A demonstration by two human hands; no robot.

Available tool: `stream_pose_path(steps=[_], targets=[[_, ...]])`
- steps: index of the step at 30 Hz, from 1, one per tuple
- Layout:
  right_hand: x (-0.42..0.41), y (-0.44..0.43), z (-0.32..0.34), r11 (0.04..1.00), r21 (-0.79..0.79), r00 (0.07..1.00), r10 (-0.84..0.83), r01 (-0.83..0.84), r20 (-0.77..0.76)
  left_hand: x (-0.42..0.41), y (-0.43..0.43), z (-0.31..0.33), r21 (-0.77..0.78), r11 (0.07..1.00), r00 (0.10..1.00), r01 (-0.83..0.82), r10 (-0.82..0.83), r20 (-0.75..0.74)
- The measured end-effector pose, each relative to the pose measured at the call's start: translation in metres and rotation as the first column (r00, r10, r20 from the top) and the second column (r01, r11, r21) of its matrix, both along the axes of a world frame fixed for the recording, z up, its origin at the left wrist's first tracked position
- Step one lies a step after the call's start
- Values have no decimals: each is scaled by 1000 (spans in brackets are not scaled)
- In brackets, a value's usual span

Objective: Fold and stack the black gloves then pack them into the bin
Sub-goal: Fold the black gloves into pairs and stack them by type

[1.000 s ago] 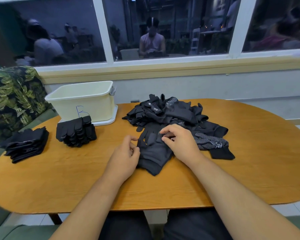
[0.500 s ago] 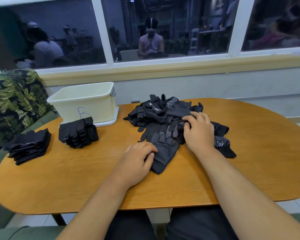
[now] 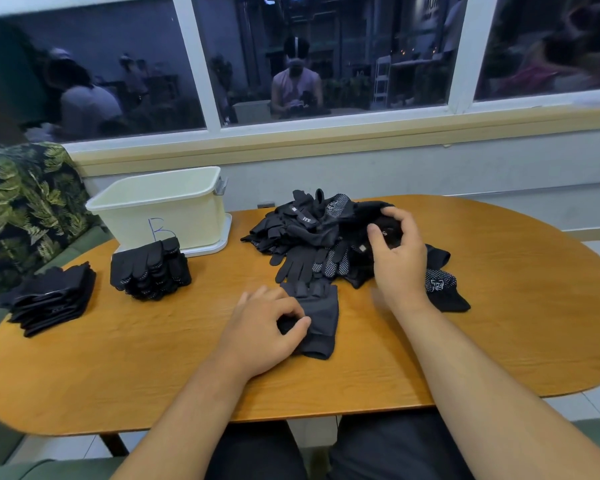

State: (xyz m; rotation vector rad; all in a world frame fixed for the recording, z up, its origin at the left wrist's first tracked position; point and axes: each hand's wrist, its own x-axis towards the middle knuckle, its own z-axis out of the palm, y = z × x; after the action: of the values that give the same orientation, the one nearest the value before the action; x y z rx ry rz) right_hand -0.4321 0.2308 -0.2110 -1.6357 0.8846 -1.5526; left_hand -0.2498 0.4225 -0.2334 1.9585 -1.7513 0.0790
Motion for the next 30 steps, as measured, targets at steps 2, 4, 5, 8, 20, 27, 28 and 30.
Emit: stream_pose_path(steps=[2,4,5,8,20,27,28,30], targets=[[1,1,4,993,101,992,51,-63,120,1,0,1,-9,1000,1000,-6,6,-18],[2,1,7,968,178,968,139,-177,207,2,-1,1,-26,1000,1000,-11,10,-27],[3,0,7,952,202,956,182,-230,229,2,-1,2,-36,999,1000,-6,5,-31],[4,1,5,924,255,952,240,-284,190,3,-1,1,-20,999,997,42,-43,-57],[4,11,7,961,139,971,241,-238,0,-2,0,1,276,961,999,-7,20,-45],[4,24,13,864,164,879,467,-476,92,-5,20,-5,391,916,995,-88,65,72],[4,27,13,872,158,885,463,-464,46,-5,23,-5,393,915,995,-91,67,76],[4,33,15,900,167,910,414,-404,-30,-5,28,-3,384,919,995,-92,72,67]])
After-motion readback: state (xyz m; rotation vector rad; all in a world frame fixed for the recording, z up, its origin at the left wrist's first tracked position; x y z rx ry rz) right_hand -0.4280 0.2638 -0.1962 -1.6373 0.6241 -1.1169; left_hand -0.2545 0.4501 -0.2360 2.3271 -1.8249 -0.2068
